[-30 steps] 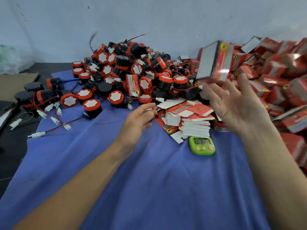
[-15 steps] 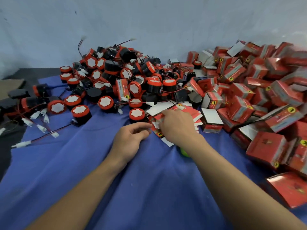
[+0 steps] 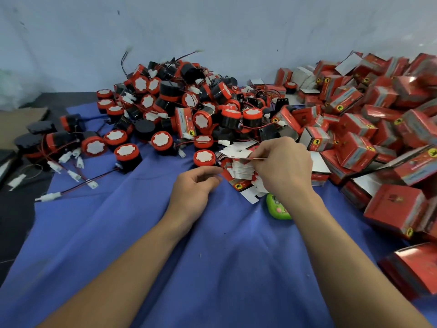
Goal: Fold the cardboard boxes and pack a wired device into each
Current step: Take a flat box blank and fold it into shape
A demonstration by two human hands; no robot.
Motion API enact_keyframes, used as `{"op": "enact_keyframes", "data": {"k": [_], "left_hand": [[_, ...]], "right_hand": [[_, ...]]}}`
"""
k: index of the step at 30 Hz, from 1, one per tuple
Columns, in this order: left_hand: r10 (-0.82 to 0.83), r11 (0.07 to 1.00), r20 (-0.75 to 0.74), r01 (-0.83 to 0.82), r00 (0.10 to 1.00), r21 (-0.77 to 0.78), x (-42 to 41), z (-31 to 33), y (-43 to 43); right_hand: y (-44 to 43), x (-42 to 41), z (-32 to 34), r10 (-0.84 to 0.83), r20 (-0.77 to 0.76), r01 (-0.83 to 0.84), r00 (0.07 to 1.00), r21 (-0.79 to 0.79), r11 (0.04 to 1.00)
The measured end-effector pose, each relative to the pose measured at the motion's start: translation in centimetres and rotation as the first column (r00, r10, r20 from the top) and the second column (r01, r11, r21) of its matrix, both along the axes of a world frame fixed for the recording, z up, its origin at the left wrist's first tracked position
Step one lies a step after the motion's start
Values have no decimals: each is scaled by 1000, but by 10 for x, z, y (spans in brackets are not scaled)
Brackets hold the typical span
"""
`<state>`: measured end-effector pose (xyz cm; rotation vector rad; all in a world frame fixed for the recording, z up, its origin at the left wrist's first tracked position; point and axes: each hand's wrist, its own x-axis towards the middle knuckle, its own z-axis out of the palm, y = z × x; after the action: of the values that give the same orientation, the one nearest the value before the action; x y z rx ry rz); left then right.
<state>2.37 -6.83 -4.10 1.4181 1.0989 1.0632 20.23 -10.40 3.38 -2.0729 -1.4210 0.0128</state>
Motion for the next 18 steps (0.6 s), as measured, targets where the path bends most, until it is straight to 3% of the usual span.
{"op": "enact_keyframes", "data": {"k": [3,5,7,9,12,15,18], "left_hand": [[52,999,27,-52,998,8,-2,0,2],[91,995,86,-95,992,43,-4,3,5],[121,989,187,-134,975,57,-8,10,11],[148,987,316,-161,937,14,-13,21,16],[167,986,381,-151,909,-73,-23,34,22],[116,988,386,-66,915,-141,-32,42,24],[143,977,349,-77,926,-197,-39,50,29]], "right_hand": [[-5,1,4,33,-92,-8,995,259,966],[-7,-5,10,241,-196,-136,950,437,889],[-4,-17,12,432,-342,-220,835,512,830],[2,-27,8,491,-523,-179,697,536,825],[9,-36,-8,441,-722,-68,533,483,873],[12,-44,-31,408,-770,-122,491,403,907],[13,-49,-45,417,-673,-207,611,373,904]]}}
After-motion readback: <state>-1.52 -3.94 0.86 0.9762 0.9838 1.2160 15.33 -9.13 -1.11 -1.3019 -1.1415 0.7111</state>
